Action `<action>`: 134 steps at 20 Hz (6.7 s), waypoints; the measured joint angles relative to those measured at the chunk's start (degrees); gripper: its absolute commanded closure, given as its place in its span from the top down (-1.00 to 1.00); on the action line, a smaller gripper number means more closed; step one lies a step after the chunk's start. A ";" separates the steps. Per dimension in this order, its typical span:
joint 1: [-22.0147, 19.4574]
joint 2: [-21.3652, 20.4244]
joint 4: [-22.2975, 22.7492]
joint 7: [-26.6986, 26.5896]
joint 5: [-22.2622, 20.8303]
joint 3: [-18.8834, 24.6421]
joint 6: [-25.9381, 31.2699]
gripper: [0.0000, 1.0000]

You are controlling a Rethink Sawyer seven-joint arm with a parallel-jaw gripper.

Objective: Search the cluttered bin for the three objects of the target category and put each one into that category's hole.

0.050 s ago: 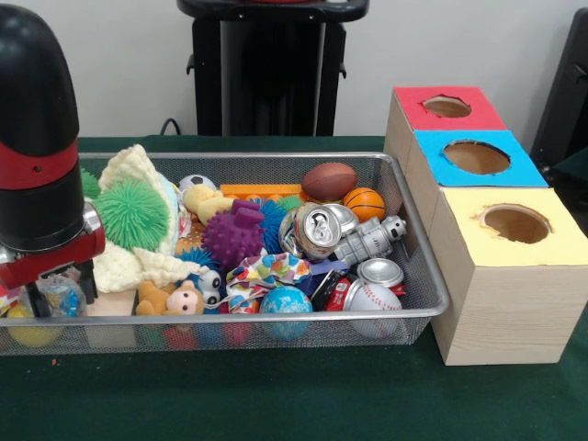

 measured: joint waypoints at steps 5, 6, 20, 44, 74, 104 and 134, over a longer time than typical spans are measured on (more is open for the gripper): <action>0.75 0.11 -0.61 0.00 -0.05 -0.55 0.59 -1.00; 1.29 0.17 -0.95 0.00 -0.19 -0.97 0.88 -1.00; 2.03 -10.32 10.97 0.00 1.46 -3.24 1.15 -1.00; 17.51 -38.18 47.21 12.70 26.91 -15.88 -19.73 -1.00; 46.10 -37.86 57.30 41.09 39.15 -29.14 -25.25 -1.00; 55.31 -24.32 47.72 43.77 42.12 -36.39 -24.65 -1.00; 53.85 -28.04 37.15 43.77 42.12 -39.52 -10.29 -1.00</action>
